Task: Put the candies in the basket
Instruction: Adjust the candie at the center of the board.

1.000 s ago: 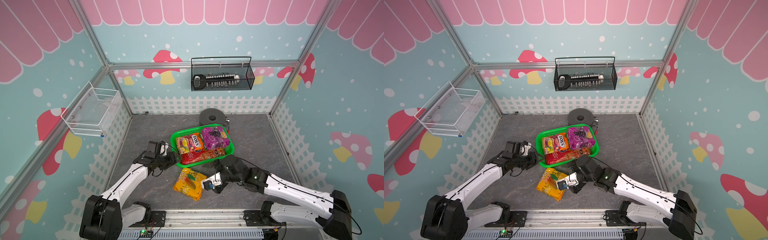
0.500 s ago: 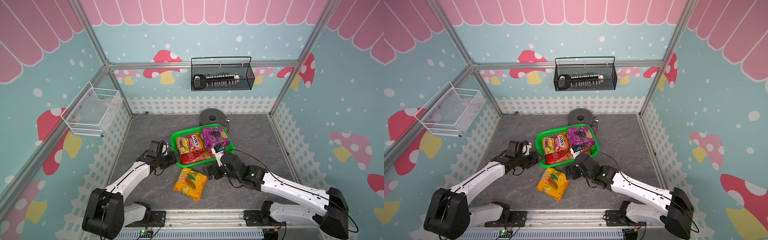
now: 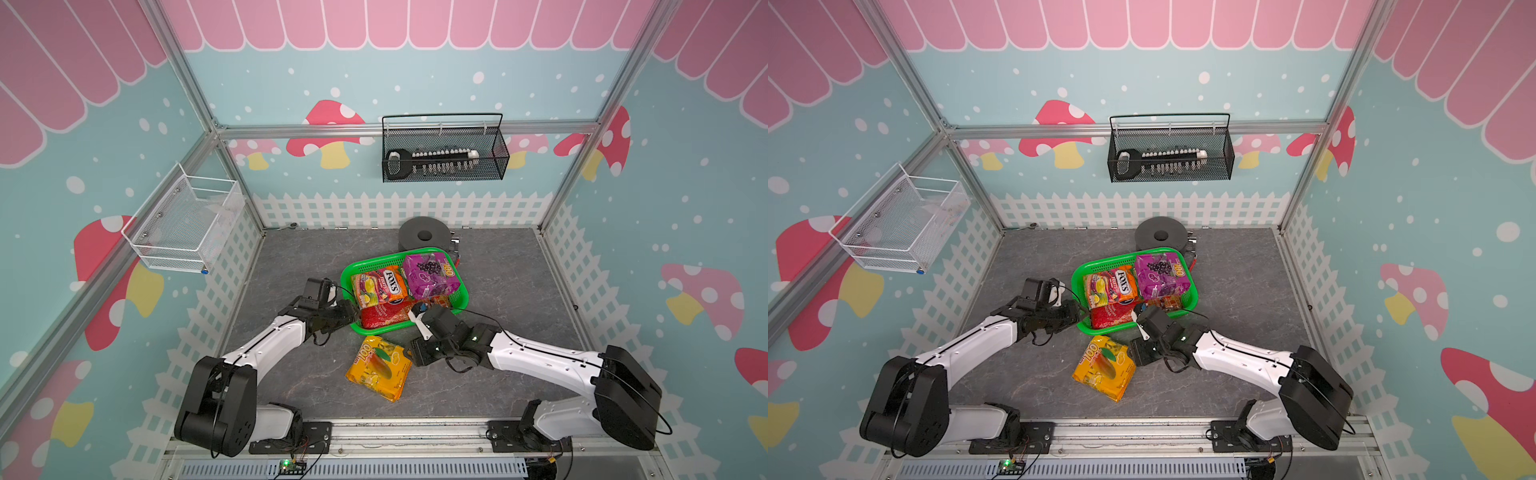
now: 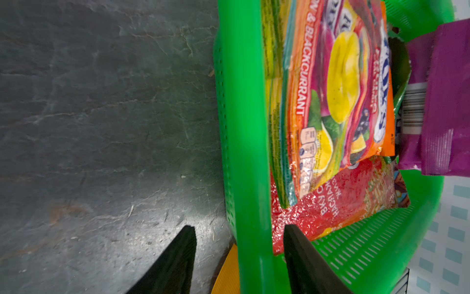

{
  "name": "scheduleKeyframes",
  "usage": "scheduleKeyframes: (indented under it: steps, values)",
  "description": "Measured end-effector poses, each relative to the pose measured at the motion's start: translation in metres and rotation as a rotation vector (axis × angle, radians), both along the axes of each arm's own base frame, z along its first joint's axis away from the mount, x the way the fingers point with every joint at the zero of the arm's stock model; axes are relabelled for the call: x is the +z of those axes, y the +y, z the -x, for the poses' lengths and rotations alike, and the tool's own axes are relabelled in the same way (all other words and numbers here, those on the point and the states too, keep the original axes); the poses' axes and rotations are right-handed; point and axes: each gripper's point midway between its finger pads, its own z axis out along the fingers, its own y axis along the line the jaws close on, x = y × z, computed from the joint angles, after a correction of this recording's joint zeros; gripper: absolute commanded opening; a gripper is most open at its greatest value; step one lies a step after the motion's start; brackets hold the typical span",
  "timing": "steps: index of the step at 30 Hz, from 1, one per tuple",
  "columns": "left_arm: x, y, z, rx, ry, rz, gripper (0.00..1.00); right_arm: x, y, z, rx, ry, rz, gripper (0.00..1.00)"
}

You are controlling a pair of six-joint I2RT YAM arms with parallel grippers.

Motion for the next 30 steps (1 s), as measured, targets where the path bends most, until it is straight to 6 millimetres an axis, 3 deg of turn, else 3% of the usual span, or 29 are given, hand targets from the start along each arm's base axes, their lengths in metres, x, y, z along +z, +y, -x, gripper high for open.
scheduleKeyframes:
  steps: [4, 9, 17, 23, 30]
  values:
    - [-0.001, -0.001, 0.000, -0.003, 0.004, 0.002, 0.58, -0.006, -0.005, -0.008, 0.045, 0.014, -0.004, 0.48]
    - [0.004, -0.010, 0.007, -0.047, 0.012, 0.051, 0.60, -0.006, 0.002, 0.002, 0.146, 0.035, -0.040, 0.54]
    - [0.004, -0.019, 0.053, -0.105, 0.074, 0.154, 0.66, -0.015, 0.007, 0.007, 0.180, 0.067, -0.041, 0.55]
    - [0.009, -0.023, 0.063, -0.121, 0.084, 0.178, 0.66, -0.033, 0.002, 0.012, 0.148, 0.141, -0.005, 0.62]
    - [0.004, -0.057, 0.073, -0.238, 0.116, 0.218, 0.65, -0.035, -0.009, 0.018, 0.046, 0.217, 0.009, 0.62]
